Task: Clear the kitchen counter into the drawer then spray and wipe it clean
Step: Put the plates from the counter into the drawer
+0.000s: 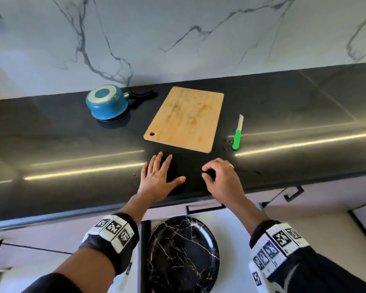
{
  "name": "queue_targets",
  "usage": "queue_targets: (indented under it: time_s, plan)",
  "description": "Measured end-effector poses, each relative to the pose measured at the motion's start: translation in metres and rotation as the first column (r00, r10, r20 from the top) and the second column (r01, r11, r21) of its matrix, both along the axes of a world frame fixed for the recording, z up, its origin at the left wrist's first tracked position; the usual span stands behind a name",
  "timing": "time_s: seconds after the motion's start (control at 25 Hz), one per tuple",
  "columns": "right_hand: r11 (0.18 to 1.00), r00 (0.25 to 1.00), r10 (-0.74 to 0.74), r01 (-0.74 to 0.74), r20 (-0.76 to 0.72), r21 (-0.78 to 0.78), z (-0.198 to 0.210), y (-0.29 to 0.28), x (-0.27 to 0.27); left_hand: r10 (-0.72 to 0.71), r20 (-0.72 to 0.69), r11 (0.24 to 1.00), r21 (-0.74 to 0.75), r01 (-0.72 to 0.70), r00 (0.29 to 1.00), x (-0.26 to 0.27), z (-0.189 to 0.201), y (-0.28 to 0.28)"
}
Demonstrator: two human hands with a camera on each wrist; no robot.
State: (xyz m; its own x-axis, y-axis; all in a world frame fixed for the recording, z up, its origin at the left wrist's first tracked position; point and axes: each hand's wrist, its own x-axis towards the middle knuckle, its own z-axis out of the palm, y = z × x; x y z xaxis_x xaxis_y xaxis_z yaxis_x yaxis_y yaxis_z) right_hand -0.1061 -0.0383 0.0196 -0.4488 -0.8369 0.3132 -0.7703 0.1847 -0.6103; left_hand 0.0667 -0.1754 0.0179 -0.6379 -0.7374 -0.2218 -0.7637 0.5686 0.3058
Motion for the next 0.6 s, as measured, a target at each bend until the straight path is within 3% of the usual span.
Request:
queue_targets:
  time_s: [0.08,0.16,0.28,0.48,0.6]
  plan:
    - [0.990,0.993,0.104,-0.098,-0.055,0.102,-0.003,-0.030,0.015,-0.010,0.009,1.000,0.021,0.010,1.000,0.001,-0.004,-0.009]
    - [0.958,0.986,0.162,-0.147,-0.041,0.245,-0.006,-0.058,0.038,0.079,-0.074,0.996,0.049,-0.076,0.994,0.010,0.001,-0.024]
    - [0.914,0.974,0.159,-0.084,-0.160,0.396,-0.008,-0.082,0.056,0.235,-0.155,0.972,0.024,-0.234,0.960,0.034,0.012,-0.070]
    - [0.905,0.960,0.167,-0.058,-0.226,0.422,-0.007,-0.084,0.051,0.121,0.026,0.984,-0.133,-0.116,0.992,0.031,0.046,-0.155]
    - [0.920,0.956,0.068,0.051,-0.286,0.390,-0.009,-0.093,0.052,0.137,0.031,0.974,-0.185,-0.129,0.990,0.012,0.064,-0.203]
